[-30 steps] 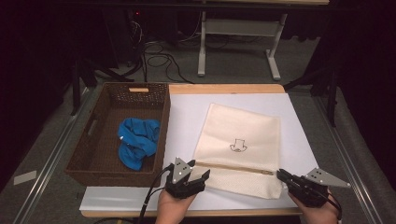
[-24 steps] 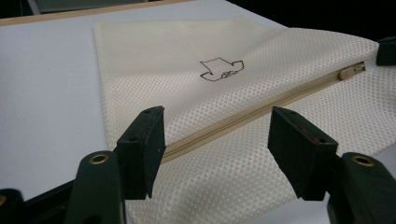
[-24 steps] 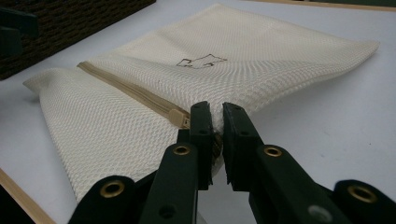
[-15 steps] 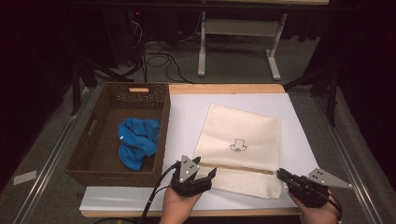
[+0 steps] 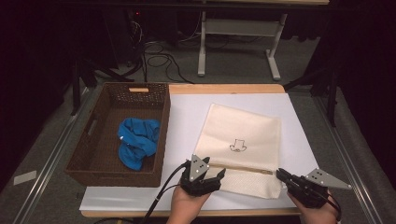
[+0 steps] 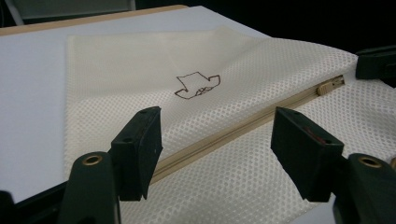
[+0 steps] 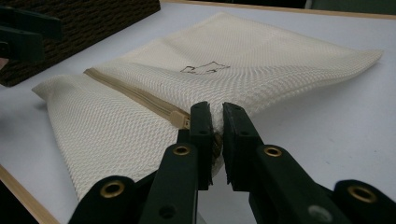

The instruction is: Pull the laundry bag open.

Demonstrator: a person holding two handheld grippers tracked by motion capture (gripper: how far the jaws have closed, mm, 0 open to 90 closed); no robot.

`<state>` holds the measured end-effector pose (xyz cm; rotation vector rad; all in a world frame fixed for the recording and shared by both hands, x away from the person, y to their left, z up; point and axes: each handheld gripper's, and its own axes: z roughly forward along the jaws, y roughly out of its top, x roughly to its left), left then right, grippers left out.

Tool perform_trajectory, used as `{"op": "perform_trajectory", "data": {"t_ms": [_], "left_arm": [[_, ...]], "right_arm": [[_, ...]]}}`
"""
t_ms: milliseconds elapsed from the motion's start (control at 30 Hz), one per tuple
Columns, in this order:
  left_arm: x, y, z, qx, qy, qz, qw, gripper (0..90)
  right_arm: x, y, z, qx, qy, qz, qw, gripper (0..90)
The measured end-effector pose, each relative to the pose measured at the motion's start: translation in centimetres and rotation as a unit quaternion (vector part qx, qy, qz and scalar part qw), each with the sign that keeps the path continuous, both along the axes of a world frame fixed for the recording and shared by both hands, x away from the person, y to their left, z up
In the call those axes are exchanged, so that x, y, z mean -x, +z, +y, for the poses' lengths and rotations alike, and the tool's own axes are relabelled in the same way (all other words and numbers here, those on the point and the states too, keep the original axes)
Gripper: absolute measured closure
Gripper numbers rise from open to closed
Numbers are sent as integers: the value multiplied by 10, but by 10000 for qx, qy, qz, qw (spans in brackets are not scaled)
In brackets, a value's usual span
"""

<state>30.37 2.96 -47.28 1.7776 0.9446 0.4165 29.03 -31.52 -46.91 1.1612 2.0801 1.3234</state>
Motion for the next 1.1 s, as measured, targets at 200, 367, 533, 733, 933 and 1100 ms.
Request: {"op": "perform_trajectory", "data": {"t_ms": [200,367,533,733,933,1100], "left_arm": [[-1,-1,-7,-10,-81,34,10000,348],[-1,-2,-16,3,-197,77,9998,358],[-1,-4,-27,-6,-291,99,9995,359],[-1,-4,-43,13,-456,108,9989,365],[-1,-5,-56,-41,-605,102,9981,386],[-1,-6,-70,-64,-762,119,9970,410]], "right_arm": [[1,0,2,13,9,-2,10000,842],[2,1,4,7,76,2,10000,843],[2,2,5,-7,183,-33,9998,843],[3,2,6,14,261,-44,9996,843],[3,3,7,10,270,-81,9996,843],[3,4,6,22,314,-144,9994,843]]}}
